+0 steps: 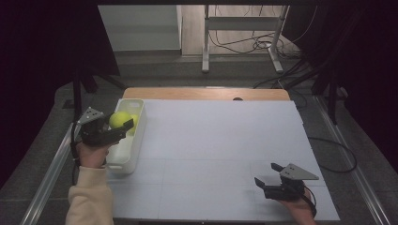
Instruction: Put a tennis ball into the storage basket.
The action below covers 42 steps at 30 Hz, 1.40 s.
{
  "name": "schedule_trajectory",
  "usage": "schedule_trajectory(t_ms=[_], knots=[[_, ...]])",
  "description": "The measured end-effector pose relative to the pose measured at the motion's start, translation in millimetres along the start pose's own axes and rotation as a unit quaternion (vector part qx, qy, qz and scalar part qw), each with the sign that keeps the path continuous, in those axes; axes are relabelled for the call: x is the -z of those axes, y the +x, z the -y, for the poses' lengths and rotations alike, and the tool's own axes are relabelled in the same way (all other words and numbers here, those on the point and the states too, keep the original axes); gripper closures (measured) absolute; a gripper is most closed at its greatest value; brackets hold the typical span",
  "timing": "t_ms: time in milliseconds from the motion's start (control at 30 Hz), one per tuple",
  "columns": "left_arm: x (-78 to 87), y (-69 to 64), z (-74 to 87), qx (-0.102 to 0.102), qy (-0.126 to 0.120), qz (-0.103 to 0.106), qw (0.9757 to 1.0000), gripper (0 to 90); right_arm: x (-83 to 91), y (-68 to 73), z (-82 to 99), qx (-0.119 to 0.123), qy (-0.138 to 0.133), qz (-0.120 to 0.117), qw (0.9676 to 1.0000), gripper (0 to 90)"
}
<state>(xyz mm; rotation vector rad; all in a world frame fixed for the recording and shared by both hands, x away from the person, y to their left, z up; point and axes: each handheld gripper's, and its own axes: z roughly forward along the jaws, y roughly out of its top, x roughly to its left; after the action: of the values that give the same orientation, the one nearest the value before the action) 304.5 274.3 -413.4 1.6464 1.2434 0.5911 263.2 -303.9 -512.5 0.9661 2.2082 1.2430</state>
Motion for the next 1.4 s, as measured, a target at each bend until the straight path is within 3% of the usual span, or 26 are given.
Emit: schedule_trajectory(t_ms=[267,733,1100,1400], knots=[[3.2,9.2,2.1,0.005,0.005,-0.015,0.9999,25.1,-0.3,0.0,0.0,0.000,0.001,0.000,1.0000,14.4],[-6.4,12.4,7.0,0.002,0.040,-0.026,0.9989,25.1,-0.4,-0.1,0.2,0.000,0.000,0.000,1.0000,14.4],[-14.5,16.5,14.6,-0.007,0.088,-0.042,0.9952,25.1,-0.8,-0.2,0.1,0.000,0.000,-0.001,1.0000,14.4],[-24.1,18.5,20.3,-0.012,0.130,-0.052,0.9900,25.1,-1.0,-0.2,0.1,0.001,0.001,0.000,1.0000,14.4]])
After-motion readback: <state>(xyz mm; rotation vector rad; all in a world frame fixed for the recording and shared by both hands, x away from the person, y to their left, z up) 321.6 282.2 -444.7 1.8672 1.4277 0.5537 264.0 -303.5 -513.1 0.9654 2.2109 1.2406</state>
